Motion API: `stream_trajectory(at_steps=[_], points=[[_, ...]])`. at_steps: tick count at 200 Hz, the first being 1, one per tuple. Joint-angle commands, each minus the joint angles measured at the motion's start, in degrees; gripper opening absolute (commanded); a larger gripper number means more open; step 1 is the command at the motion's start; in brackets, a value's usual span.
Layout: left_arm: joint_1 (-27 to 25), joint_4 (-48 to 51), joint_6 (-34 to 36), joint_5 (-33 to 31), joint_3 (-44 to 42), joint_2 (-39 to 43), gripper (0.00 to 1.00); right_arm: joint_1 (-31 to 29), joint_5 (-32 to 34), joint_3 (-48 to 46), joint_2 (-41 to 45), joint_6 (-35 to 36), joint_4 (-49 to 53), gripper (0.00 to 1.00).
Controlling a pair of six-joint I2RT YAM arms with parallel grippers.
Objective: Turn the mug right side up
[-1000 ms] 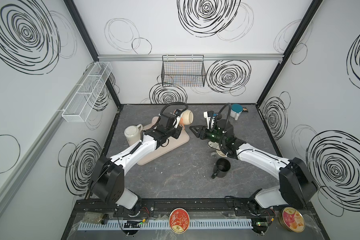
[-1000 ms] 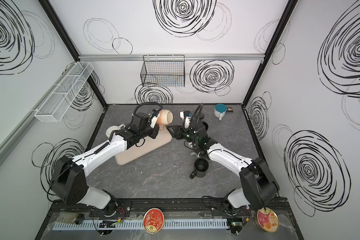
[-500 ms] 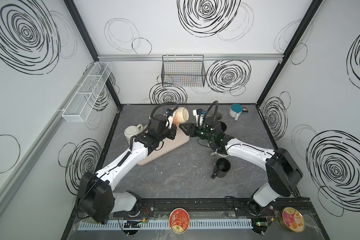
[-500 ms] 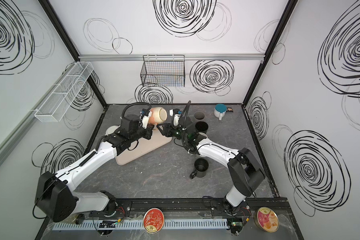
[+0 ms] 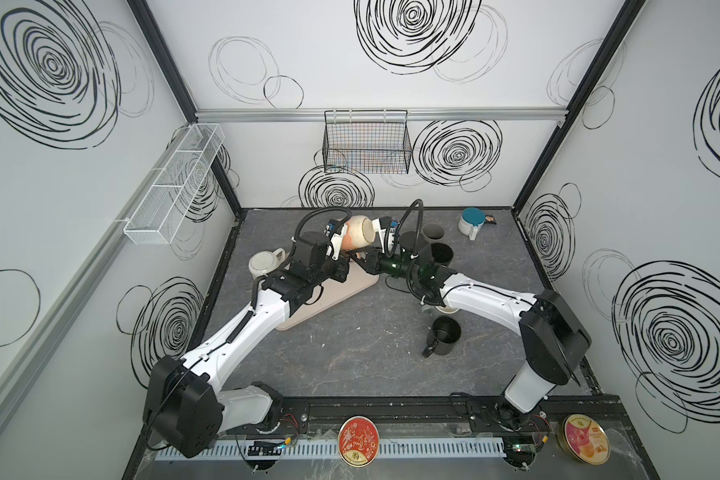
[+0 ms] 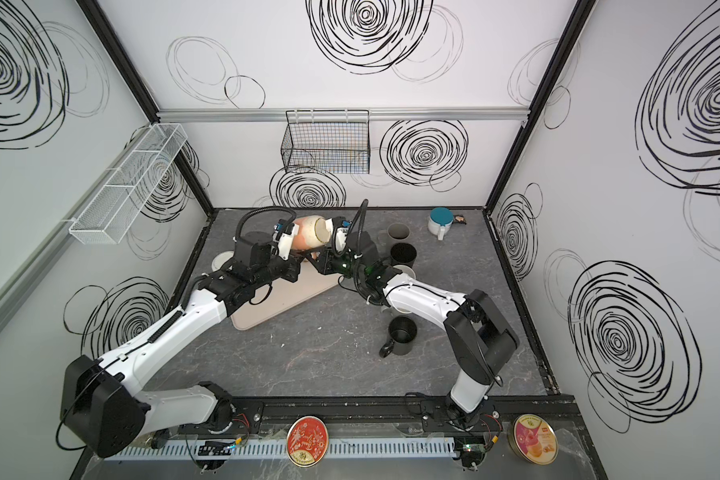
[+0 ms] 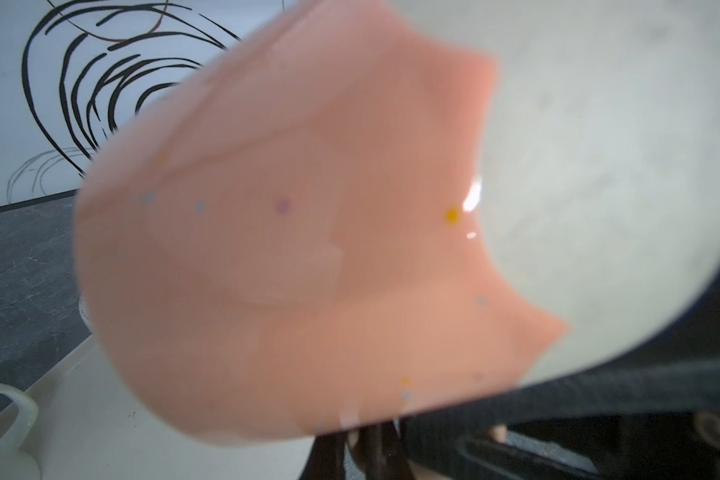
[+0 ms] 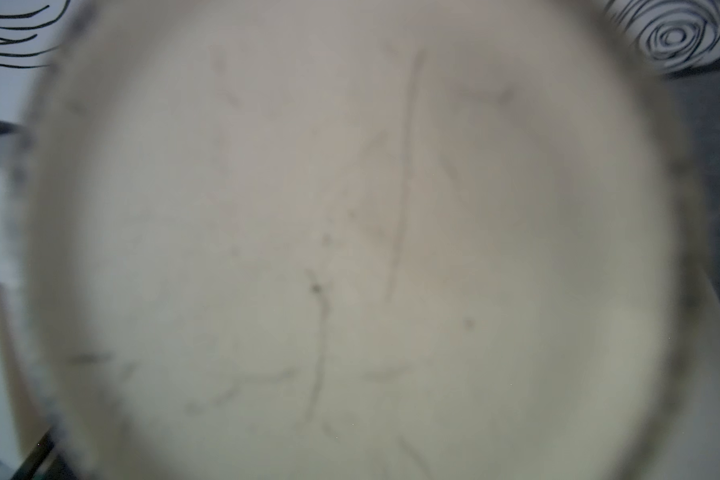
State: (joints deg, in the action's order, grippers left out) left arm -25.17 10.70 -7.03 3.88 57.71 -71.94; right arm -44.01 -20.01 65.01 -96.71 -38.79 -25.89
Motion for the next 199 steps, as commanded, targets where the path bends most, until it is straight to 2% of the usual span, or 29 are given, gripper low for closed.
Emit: stream_trajectory(at_steps=[1,17,28,63,98,122,159,199], points=[[0.15,-5.79,-0.62,3.12,0.85,4.17,0.0,0.23,0.12,1.2,-0.34,1.01,-1.34,0.0],[0.46,-5.63,-0.84,5.12,0.68,4.69,0.0,0.61,-0.61,0.5,0.41,1.62,-2.33,0.0],[0.87,-5.61,-1.48,6.49,0.74,4.99,0.15,0.89,-1.46,-0.01,1.01,2.1,-3.41,0.0],[3.82,-8.8,-5.93,13.98,-0.45,6.6,0.42,2.88,-6.52,-1.18,2.06,2.09,-8.02,0.0],[8.34,-16.03,-11.91,23.13,-3.96,9.28,0.56,5.64,-13.53,-2.46,1.37,-2.01,-17.12,0.0],[11.66,-25.37,-16.94,30.06,-8.6,11.35,0.62,6.55,-16.97,-2.18,1.21,-2.63,-20.29,0.0],[17.16,-43.64,-30.77,40.04,-15.37,11.08,0.65,7.58,-21.95,-0.95,0.31,-5.51,-26.02,0.0],[17.97,-55.36,-39.44,43.08,-18.41,6.96,0.65,7.4,-24.76,0.02,-0.55,-6.86,-30.31,0.0]])
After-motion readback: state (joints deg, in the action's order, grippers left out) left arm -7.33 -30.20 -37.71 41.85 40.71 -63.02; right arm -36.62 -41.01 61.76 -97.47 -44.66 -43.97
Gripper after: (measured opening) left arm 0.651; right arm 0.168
